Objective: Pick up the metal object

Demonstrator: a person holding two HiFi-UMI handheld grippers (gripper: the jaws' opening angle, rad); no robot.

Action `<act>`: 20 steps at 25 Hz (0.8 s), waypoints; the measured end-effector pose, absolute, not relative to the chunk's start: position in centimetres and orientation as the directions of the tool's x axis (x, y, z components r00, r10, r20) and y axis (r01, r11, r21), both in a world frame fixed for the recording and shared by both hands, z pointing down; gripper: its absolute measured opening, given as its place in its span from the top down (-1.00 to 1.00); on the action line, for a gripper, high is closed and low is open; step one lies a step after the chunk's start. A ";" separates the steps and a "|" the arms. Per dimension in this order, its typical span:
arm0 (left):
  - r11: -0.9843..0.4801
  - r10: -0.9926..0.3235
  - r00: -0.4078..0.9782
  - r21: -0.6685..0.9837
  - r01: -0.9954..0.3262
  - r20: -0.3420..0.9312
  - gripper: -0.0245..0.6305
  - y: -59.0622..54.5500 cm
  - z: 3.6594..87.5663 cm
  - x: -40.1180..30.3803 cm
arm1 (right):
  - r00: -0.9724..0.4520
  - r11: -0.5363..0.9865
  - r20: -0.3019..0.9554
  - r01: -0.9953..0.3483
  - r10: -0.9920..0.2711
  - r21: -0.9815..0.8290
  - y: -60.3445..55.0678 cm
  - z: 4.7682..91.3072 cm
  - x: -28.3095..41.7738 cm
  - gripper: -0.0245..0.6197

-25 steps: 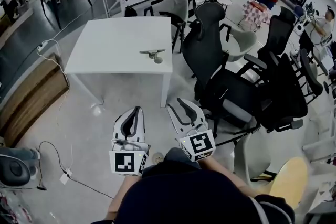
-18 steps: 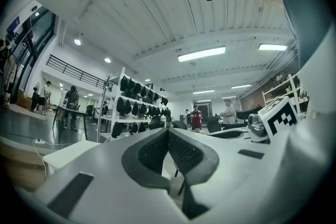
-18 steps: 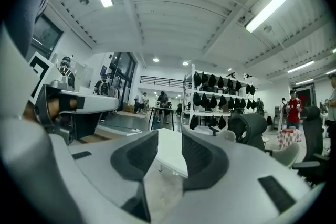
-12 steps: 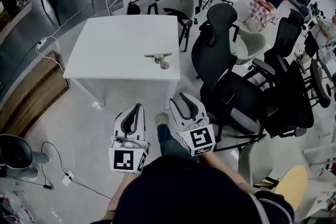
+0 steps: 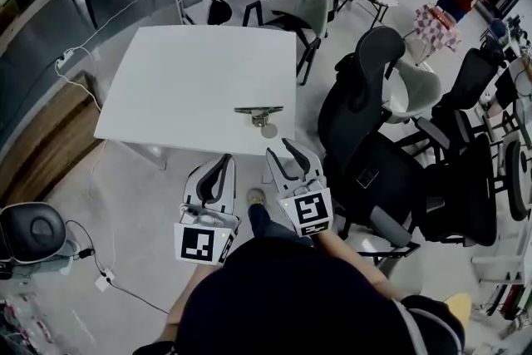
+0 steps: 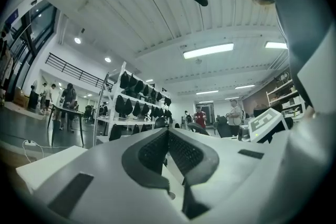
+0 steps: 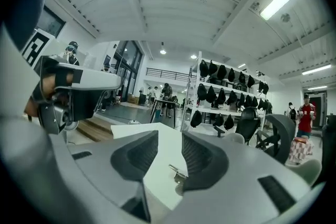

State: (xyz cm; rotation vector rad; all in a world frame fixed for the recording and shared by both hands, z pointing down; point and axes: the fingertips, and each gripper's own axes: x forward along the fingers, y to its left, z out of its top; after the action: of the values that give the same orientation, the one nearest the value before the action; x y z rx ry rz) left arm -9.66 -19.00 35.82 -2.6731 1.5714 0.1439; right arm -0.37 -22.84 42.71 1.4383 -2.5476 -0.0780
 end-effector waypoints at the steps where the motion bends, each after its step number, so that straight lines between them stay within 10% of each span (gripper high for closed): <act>1: -0.487 -0.870 0.483 0.017 -0.873 -0.095 0.85 -20.4 36.1 -9.5 | -0.506 0.531 0.172 -0.831 -0.845 0.165 -24.2 43.1 -0.5 0.47; 20: -0.441 -0.896 0.444 0.085 -0.894 0.015 0.85 -38.8 42.7 -10.2 | -0.582 0.787 0.551 -0.556 -0.598 0.267 -40.0 58.1 -2.5 0.47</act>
State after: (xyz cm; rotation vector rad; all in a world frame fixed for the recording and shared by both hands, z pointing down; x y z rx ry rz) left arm -10.21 -38.83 42.67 -2.7366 1.7000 0.0514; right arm -2.46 -39.99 58.13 0.8523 -2.3341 -0.0864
